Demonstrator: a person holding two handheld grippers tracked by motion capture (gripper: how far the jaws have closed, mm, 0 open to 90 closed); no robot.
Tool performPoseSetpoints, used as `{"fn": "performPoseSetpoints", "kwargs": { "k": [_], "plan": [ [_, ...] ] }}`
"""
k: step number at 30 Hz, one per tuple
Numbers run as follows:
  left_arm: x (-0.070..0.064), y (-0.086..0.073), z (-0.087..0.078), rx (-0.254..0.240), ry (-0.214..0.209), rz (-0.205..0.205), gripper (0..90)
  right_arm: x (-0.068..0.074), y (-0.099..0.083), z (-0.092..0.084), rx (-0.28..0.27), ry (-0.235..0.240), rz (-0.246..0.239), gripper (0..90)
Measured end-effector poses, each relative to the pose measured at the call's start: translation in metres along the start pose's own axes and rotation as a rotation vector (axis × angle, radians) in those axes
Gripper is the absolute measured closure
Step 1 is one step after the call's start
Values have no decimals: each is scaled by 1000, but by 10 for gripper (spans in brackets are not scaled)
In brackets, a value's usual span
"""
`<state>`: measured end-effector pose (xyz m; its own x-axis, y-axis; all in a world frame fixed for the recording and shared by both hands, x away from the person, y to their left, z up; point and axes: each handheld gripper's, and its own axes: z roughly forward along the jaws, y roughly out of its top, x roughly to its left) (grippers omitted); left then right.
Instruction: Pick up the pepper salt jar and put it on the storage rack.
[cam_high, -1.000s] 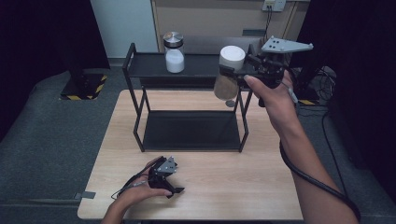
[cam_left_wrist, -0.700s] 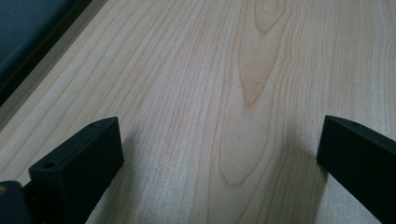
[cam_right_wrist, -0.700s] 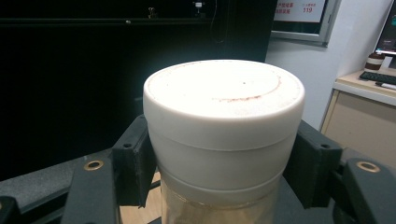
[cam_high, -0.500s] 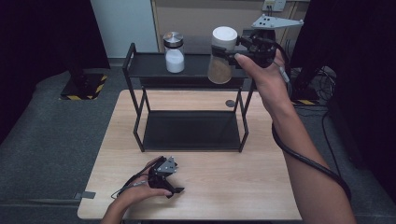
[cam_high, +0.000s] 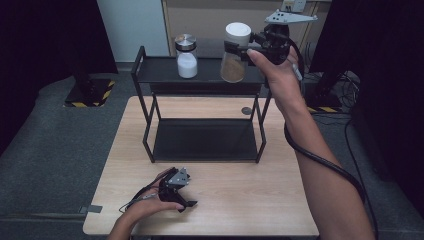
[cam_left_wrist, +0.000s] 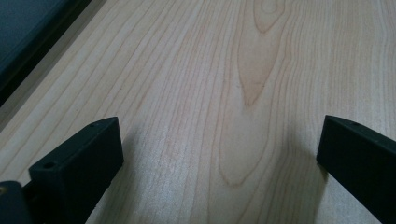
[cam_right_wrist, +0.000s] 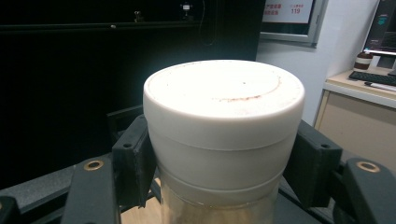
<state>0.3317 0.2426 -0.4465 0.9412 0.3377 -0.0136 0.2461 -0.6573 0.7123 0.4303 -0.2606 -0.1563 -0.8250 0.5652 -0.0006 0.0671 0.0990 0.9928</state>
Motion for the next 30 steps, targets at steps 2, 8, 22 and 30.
{"fn": "performPoseSetpoints", "kwargs": {
  "k": [2,8,22,30],
  "plan": [
    [0,0,0,0,-1,0,0,-1,-1,2,-3,-2,2,354],
    [1,0,0,0,-3,3,0,-5,0,5,3,-15,7,354],
    [1,0,0,0,-3,3,0,-8,-2,11,5,-34,7,354],
    [1,0,0,1,-5,5,0,-11,-5,17,5,-45,14,354]
  ]
}}
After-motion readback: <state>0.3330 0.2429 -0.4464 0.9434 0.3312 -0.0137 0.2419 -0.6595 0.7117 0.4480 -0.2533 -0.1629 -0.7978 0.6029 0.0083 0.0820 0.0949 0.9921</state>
